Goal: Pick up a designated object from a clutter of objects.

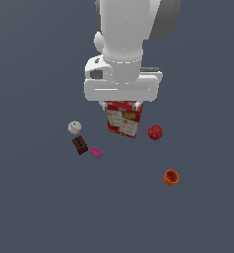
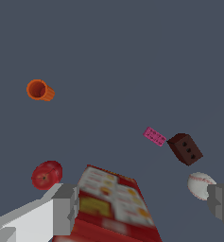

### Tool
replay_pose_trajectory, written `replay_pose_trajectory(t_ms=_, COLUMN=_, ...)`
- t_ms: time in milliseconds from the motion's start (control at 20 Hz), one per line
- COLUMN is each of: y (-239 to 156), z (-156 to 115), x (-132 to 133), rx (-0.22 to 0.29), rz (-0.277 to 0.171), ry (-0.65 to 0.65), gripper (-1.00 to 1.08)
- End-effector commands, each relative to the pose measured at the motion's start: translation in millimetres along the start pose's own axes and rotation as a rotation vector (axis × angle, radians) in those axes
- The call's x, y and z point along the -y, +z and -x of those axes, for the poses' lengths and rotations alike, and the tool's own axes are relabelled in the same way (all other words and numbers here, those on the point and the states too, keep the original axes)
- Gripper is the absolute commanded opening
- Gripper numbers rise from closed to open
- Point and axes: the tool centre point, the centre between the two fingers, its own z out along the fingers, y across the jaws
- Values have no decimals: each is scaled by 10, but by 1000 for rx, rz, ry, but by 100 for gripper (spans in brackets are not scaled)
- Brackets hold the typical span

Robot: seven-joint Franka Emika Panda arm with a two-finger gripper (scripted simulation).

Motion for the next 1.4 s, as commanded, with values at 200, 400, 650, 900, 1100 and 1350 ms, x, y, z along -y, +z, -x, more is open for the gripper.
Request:
replay_pose_trajectory(t_ms=200, y=58, z=30, x=-32, rx=17, rz=-6, ry=1, gripper=100)
replay_pose_trajectory(t_ms=400, y=133, z=83, x=-102, rx=45, rz=-18, ry=5, gripper=100)
replay_pose_trajectory(t_ms=650, y=135, z=83, x=-101, rx=45, rz=-18, ry=5, gripper=100)
replay_pose_trajectory(t_ms=900, y=259, z=81, x=13, rx=43, rz=-12, ry=-4, gripper=100)
replay_pose_trajectory(t_ms=1100, y=442, z=89, x=186, rx=40, rz=-4, ry=-19, gripper=100)
replay_pose_trajectory(t_ms=1350, y=773, z=139, x=507, rx=33, rz=7, ry=-47, gripper=100)
